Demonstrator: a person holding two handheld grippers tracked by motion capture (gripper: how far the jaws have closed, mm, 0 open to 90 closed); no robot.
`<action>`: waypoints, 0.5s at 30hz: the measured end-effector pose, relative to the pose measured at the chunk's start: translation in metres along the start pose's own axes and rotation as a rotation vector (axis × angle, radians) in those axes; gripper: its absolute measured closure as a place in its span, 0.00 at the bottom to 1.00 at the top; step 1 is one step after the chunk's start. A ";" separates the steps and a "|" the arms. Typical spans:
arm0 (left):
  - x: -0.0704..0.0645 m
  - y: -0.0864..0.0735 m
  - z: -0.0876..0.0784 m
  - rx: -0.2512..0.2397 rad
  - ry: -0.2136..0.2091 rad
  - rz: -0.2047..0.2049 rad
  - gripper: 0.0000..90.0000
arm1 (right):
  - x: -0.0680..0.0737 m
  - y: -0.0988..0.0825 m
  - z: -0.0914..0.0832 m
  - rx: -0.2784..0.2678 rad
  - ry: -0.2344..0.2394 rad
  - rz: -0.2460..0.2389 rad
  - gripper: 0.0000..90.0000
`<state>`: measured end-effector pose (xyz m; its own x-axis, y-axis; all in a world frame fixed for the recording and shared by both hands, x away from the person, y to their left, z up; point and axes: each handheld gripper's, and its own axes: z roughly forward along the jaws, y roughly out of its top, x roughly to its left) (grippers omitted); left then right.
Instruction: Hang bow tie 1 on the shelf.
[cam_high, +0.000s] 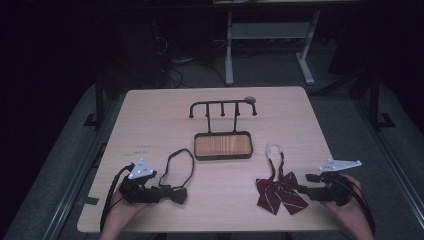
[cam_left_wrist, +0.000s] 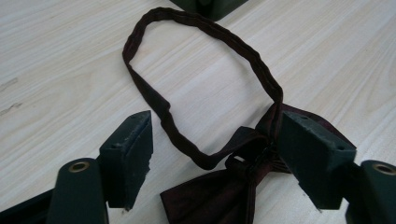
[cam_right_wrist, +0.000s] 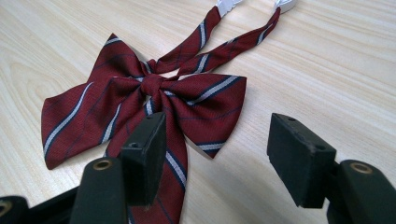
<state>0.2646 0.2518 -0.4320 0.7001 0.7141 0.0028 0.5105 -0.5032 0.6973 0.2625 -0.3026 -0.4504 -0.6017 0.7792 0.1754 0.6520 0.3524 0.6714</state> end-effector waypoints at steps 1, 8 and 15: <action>0.000 0.000 0.001 0.001 -0.003 0.000 0.29 | 0.000 0.000 0.000 0.000 -0.001 0.000 0.42; 0.001 -0.002 0.000 -0.008 -0.004 -0.005 0.28 | 0.003 0.002 0.002 0.010 0.008 -0.010 0.42; 0.001 -0.003 0.000 -0.007 -0.005 0.002 0.28 | 0.009 0.011 0.002 0.015 0.009 -0.034 0.41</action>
<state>0.2637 0.2539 -0.4338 0.7031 0.7111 0.0007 0.5060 -0.5010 0.7021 0.2654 -0.2908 -0.4434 -0.6276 0.7620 0.1595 0.6379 0.3859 0.6665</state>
